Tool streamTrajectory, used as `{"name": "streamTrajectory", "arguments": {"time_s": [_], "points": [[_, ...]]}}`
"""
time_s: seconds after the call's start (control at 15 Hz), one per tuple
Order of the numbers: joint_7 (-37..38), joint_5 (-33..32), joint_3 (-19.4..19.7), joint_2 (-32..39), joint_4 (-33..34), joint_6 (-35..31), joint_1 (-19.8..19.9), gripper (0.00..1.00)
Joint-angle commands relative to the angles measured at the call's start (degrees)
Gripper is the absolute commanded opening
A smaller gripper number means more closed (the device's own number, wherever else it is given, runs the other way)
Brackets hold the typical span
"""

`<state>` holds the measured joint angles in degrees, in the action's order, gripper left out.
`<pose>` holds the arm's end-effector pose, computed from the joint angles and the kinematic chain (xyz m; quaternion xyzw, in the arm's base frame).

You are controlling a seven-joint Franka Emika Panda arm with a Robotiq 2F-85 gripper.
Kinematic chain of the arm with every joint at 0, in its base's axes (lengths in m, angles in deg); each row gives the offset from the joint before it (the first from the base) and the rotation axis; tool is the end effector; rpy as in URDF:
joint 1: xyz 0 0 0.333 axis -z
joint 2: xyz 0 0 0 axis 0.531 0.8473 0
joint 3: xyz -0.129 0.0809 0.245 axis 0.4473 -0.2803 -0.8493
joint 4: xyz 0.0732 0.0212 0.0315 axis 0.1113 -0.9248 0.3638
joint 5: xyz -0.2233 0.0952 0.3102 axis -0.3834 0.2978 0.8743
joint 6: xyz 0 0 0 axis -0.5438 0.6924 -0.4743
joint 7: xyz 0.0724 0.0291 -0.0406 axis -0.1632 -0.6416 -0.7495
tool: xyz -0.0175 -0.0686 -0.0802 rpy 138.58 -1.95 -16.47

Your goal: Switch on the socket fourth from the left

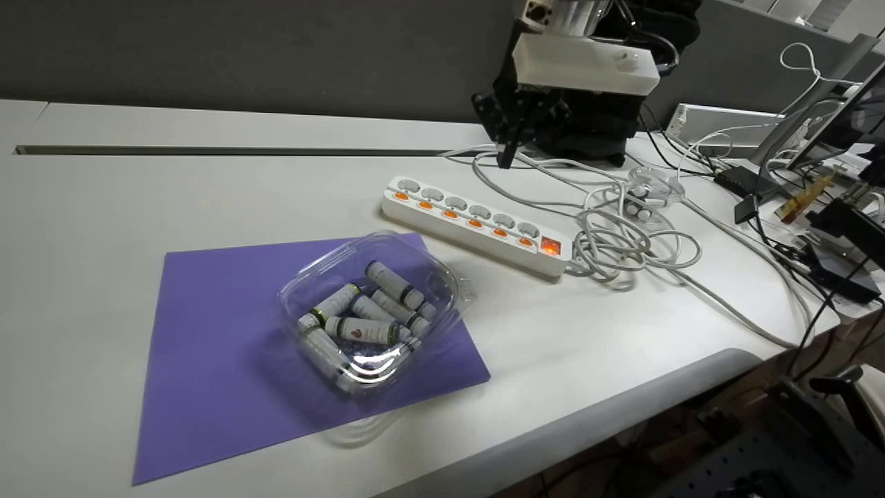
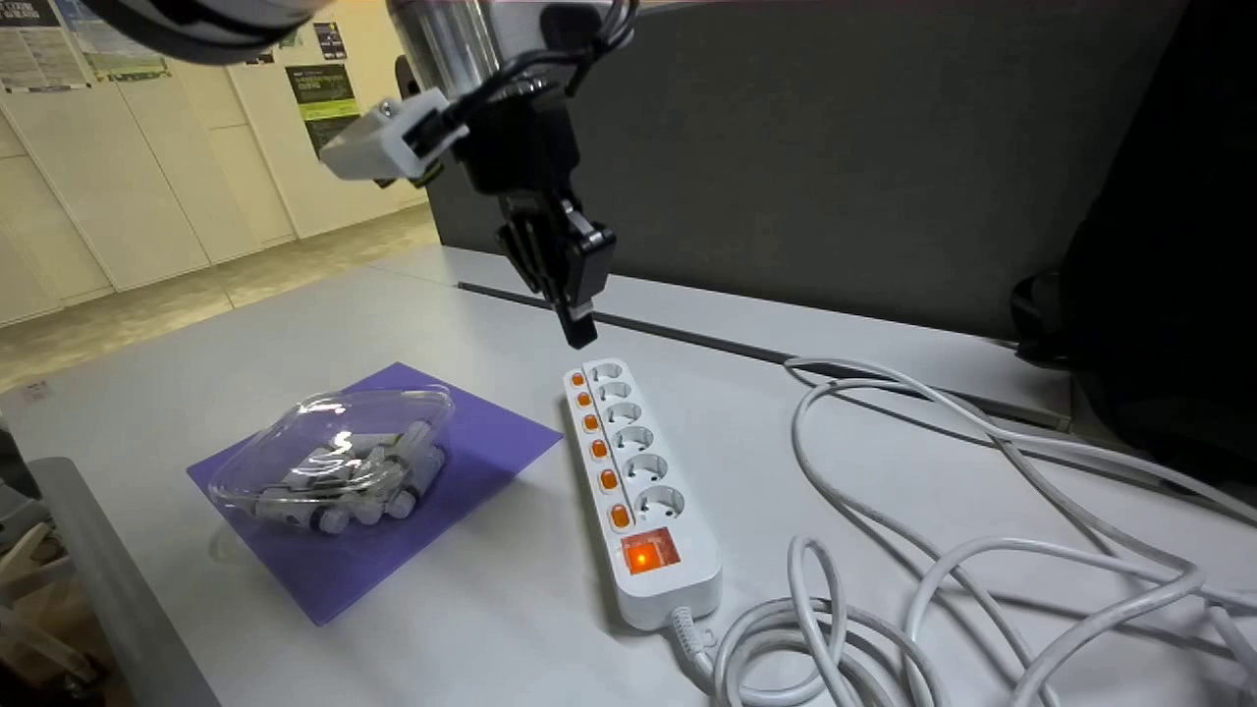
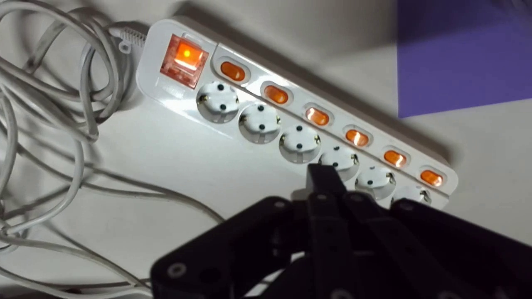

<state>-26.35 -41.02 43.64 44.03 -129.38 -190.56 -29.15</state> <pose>0.5257 -0.0216 0.2298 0.9899 -0.1183 0.0646 0.0441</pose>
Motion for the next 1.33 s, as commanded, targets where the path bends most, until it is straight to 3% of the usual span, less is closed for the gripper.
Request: {"name": "streamTrajectory", "arguments": {"time_s": [0.0, 0.07, 0.73, 1.27], "points": [[0.8, 1.0, 2.8, 4.8, 2.4, -0.4, -2.8, 0.00], [-0.8, 1.3, 3.0, 2.4, 0.4, -0.4, -3.1, 0.01], [-1.0, 2.1, 5.2, 6.8, 2.0, -2.2, -4.3, 0.00], [-6.7, 10.3, 3.5, 12.1, 3.6, -6.1, -3.6, 0.00]]}}
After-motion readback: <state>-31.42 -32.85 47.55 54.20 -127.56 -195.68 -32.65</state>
